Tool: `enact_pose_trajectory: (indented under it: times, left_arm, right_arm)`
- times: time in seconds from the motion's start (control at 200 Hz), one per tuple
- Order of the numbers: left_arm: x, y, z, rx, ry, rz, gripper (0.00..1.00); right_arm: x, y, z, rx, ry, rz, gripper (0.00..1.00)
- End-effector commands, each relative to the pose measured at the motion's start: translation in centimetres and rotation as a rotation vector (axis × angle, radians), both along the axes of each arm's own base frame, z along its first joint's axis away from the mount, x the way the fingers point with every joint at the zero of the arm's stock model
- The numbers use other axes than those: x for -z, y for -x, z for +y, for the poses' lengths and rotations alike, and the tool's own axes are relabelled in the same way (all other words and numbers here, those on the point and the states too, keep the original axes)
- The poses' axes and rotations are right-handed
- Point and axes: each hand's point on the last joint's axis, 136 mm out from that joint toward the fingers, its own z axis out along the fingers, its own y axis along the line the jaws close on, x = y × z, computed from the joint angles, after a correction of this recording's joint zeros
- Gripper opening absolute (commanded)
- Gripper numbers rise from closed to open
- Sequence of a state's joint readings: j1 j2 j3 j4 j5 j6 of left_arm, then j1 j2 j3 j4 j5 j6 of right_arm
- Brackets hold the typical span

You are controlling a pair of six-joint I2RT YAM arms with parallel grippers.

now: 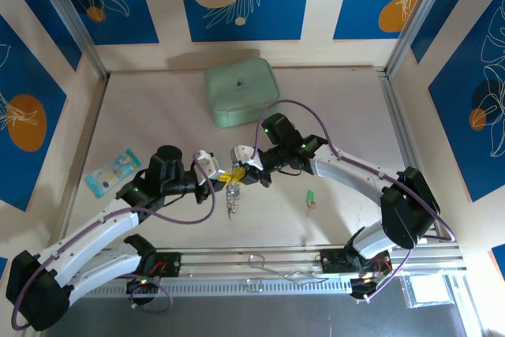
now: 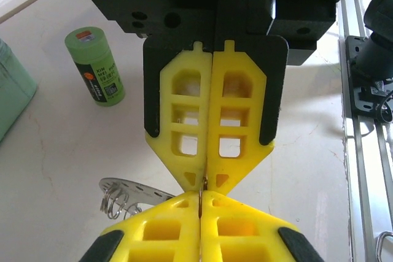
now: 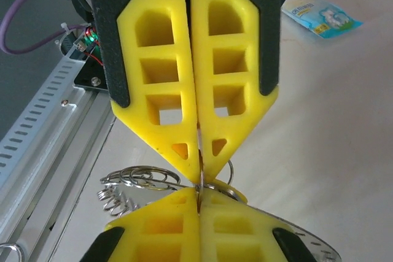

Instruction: Put the keys on the keyring

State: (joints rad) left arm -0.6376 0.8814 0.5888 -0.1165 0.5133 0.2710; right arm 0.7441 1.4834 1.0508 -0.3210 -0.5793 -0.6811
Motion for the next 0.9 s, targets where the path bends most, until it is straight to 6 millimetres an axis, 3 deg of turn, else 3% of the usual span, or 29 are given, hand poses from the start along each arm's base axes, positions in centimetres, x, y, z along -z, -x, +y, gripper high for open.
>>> enact_pose_trajectory:
  times: [0.0,0.345,0.61,0.71,0.895]
  left_arm:
    - [-0.5,0.0,-0.1,0.012,-0.035,0.001,0.10]
    - [0.0,-0.2,-0.4,0.041,-0.098,0.038,0.12]
    - [-1.4,-0.6,-1.0,0.040,-0.052,0.025,0.00]
    - [-1.7,-1.1,-0.6,-0.023,-0.044,0.055,0.00]
    - [-2.7,-4.4,1.2,-0.356,0.011,0.233,0.00]
  right_arm:
    - [-1.7,0.1,0.4,-0.033,-0.024,-0.027,0.00]
    - [-2.2,0.4,0.6,-0.045,-0.001,-0.075,0.00]
    - [-2.0,0.1,0.7,-0.022,0.015,-0.107,0.00]
    - [-2.4,-1.1,-0.2,0.054,-0.008,-0.089,0.24]
    - [-3.6,-2.9,-2.7,0.213,-0.048,-0.056,0.29]
